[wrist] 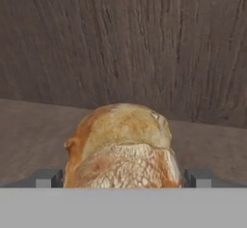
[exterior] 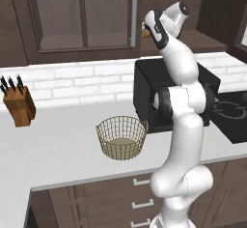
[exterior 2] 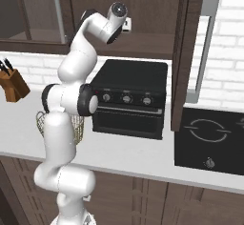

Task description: Open the cabinet, pick up the bread from the cabinet and place it in the basket. Then move the basket to the dining counter.

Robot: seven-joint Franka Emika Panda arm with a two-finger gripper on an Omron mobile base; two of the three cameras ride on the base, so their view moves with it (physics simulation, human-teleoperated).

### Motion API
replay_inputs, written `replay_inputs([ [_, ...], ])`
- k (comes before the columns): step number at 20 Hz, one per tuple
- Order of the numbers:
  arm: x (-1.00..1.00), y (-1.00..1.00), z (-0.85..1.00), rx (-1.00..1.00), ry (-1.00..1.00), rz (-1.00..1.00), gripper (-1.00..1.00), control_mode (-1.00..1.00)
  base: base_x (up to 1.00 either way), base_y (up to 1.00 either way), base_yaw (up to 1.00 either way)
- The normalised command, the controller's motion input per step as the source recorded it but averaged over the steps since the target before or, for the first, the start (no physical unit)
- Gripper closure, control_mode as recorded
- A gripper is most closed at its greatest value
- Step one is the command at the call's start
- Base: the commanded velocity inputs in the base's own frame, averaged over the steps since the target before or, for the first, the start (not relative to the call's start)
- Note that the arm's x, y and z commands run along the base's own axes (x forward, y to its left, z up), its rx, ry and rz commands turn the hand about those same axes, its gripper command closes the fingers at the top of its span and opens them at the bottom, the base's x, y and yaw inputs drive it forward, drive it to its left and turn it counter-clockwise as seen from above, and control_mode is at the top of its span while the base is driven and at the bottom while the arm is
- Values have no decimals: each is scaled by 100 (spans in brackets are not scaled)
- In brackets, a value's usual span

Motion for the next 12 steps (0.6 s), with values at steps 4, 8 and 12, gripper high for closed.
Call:
replay_inputs([
  [4,20,0,-17,0,10,0,-100,-100,0,0,0],
  [8,20,0,-19,0,5,0,-100,-100,0,0,0],
  [12,21,4,-29,0,0,0,100,-100,0,0,0],
])
